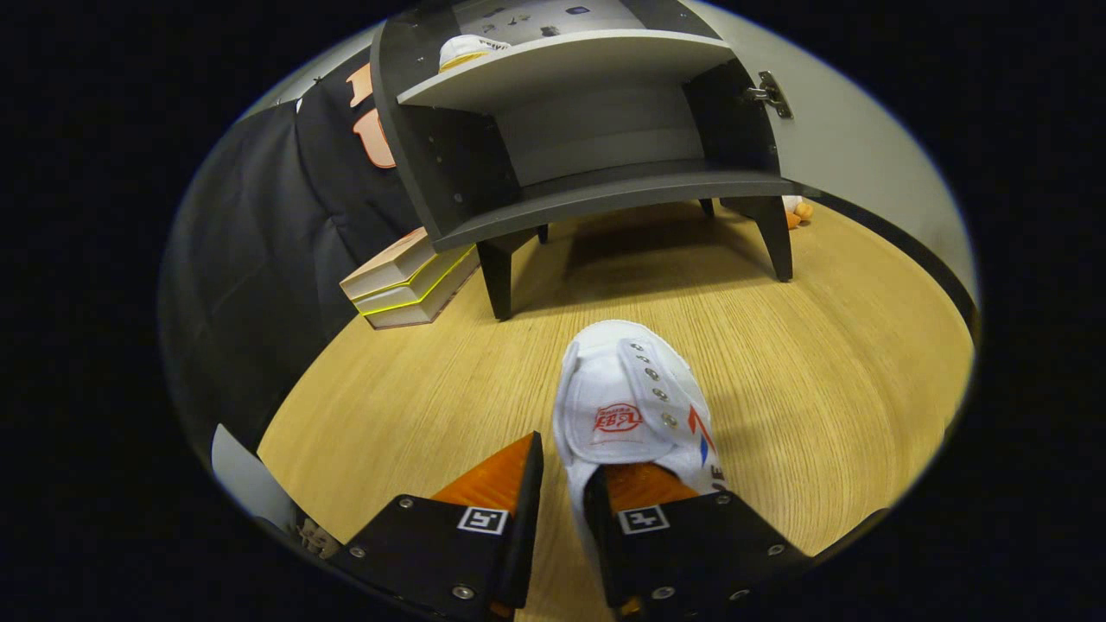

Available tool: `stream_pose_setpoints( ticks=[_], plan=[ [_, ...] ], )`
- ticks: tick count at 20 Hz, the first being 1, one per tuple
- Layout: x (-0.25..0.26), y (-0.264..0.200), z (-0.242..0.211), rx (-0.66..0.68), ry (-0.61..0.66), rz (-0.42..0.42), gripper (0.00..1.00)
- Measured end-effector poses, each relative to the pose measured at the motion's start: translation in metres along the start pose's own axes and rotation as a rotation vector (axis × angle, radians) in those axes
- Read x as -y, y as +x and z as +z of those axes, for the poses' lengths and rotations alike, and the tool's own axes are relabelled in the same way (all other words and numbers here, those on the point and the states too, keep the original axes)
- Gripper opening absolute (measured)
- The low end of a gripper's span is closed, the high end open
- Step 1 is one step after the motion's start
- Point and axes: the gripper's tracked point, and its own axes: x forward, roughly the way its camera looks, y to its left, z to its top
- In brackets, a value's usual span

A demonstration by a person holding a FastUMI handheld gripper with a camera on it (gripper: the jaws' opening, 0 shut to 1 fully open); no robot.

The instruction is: Open the shoe cabinet door, grab the shoes and put them into the shoe cabinet, then close the shoe cabinet door.

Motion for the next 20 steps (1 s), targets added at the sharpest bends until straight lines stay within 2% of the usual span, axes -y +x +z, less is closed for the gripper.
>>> stream_pose_setpoints(
  ticks=[1,2,3,5,10,16,20],
  plan=[
    [0.003,0.0,0.002,0.012,0.01,-0.007,0.2],
    [0.0,0.001,0.004,0.009,0.022,-0.005,0.13],
    [-0.001,-0.002,0.002,0.003,0.015,-0.008,0.07],
    [-0.001,-0.005,0.008,-0.012,-0.033,-0.037,0.02],
    [-0.009,-0.033,0.042,-0.037,-0.005,-0.021,0.01],
    [-0.024,-0.08,0.088,-0.007,0.007,0.002,0.01],
    [-0.031,-0.106,0.114,0.026,0.026,-0.021,0.01]
  ],
)
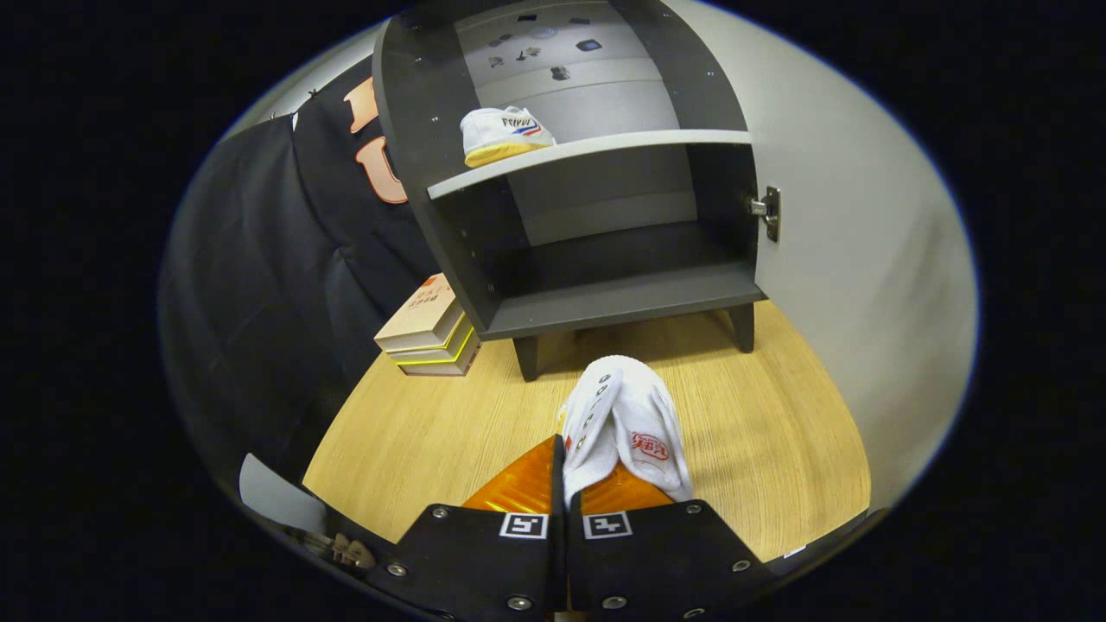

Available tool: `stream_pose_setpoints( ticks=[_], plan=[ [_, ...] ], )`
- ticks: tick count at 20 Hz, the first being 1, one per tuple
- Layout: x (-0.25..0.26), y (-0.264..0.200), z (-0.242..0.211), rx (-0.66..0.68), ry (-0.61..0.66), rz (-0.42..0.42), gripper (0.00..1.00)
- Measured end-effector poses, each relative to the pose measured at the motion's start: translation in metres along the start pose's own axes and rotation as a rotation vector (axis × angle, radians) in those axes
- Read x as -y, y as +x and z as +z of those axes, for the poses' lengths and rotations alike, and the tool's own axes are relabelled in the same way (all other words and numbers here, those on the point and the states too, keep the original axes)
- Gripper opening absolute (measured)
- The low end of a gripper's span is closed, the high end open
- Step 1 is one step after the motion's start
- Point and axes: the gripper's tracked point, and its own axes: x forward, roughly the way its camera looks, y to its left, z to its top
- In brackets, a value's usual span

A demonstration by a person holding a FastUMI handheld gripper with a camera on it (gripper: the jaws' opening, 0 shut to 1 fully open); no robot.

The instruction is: Open the shoe cabinet door, grab the shoes and put them into the shoe cabinet, then close the shoe cabinet door.

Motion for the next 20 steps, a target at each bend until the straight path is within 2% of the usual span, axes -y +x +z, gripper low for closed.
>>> stream_pose_setpoints(
  ticks=[5,10,14,20],
  plan=[
    [0.001,-0.024,0.057,0.082,0.038,-0.072,0.01],
    [-0.005,-0.041,0.135,0.203,0.013,-0.121,0.01],
    [-0.01,-0.037,0.19,0.249,0.002,-0.119,0.01],
    [-0.005,0.004,0.261,0.266,-0.044,-0.078,0.01]
  ],
)
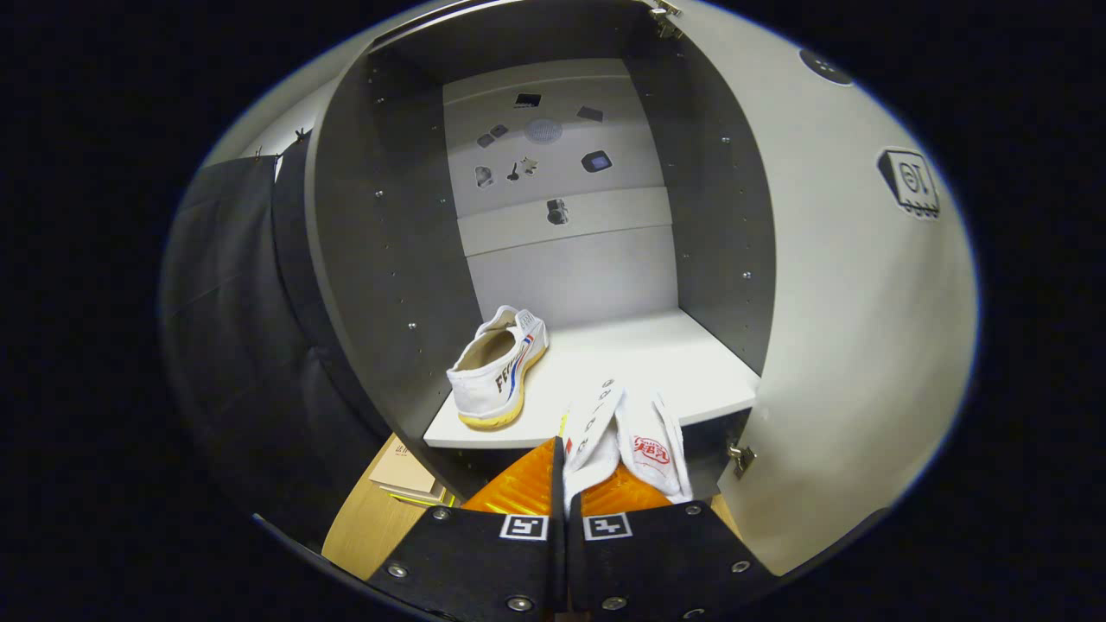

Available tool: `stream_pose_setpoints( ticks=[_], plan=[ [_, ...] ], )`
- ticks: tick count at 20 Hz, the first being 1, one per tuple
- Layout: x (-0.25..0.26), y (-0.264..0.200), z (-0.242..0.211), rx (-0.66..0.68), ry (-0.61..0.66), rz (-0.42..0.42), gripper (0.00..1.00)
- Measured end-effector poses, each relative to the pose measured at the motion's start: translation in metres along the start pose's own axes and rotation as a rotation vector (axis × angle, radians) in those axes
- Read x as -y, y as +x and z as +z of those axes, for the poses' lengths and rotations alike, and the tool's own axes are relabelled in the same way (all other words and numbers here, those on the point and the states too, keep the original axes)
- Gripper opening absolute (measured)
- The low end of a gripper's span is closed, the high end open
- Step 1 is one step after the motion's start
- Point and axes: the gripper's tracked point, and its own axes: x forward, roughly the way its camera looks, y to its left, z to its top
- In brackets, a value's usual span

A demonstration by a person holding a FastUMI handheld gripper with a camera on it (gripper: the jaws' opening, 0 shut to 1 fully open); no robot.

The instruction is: Open the shoe cabinet door, grab the shoes and put them into the shoe cabinet, then close the shoe cabinet door.

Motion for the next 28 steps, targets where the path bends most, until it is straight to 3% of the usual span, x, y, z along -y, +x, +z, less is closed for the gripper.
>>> stream_pose_setpoints(
  ticks=[10,15,22,24,28],
  plan=[
    [0.004,0.113,0.042,-0.032,-0.036,0.107,0.01],
    [0.009,0.158,0.055,-0.041,-0.105,0.101,0.01],
    [0.009,0.191,0.056,-0.066,-0.092,0.097,0.02],
    [0.007,0.189,0.053,-0.069,-0.106,0.1,0.06],
    [-0.009,0.178,0.053,-0.075,-0.105,0.117,0.36]
  ],
)
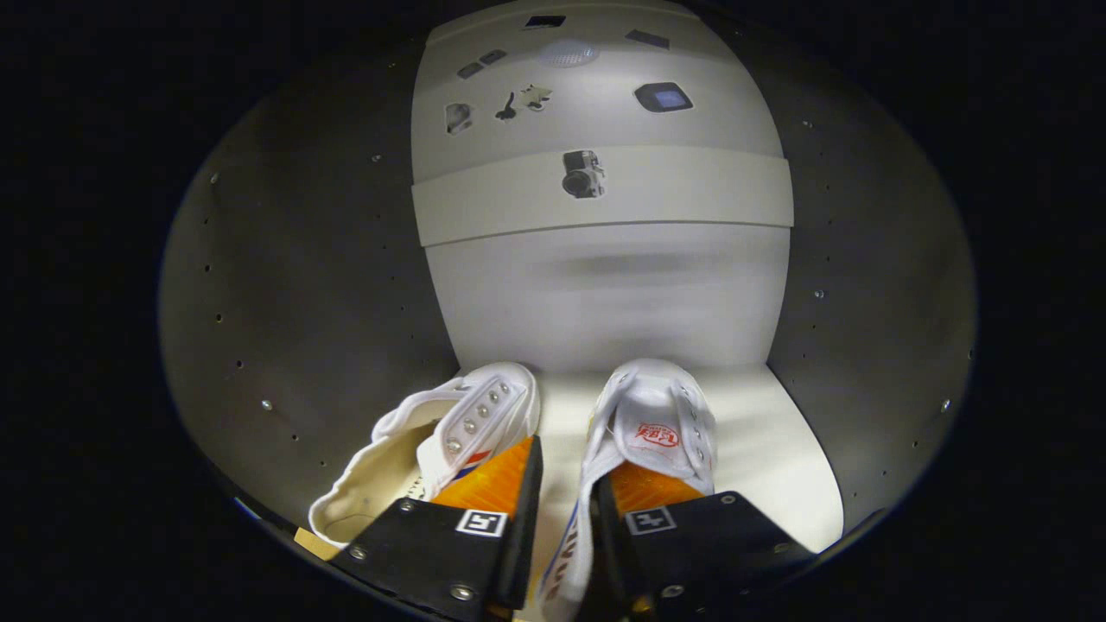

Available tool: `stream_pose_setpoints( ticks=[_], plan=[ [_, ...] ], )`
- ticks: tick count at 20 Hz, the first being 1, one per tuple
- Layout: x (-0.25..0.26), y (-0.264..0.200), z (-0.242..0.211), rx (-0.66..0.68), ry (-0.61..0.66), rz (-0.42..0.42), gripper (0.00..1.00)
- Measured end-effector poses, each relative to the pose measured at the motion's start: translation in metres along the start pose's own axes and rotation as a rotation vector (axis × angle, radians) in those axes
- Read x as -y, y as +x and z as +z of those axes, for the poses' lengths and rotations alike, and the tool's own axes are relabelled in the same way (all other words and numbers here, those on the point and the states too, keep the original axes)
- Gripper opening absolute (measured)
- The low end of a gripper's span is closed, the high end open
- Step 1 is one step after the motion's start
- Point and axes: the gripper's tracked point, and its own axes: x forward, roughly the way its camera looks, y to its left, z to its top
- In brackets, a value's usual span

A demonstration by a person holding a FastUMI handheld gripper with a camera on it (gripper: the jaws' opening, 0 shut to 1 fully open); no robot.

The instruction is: Open the shoe cabinet door, grab the shoes and put them into the shoe cabinet, then close the shoe cabinet door.

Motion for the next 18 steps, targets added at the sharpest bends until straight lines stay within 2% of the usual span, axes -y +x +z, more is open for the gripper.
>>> stream_pose_setpoints(
  ticks=[3,7,9,12,18],
  plan=[
    [0.0,-0.018,0.003,0.01,-0.02,-0.053,0.71],
    [-0.001,-0.055,0.006,0.034,-0.029,-0.107,0.9],
    [-0.004,-0.08,0.011,0.062,-0.031,-0.133,0.93],
    [-0.013,-0.123,0.008,0.083,-0.027,-0.166,0.93],
    [-0.029,-0.224,-0.031,0.078,-0.046,-0.212,0.93]
  ],
)
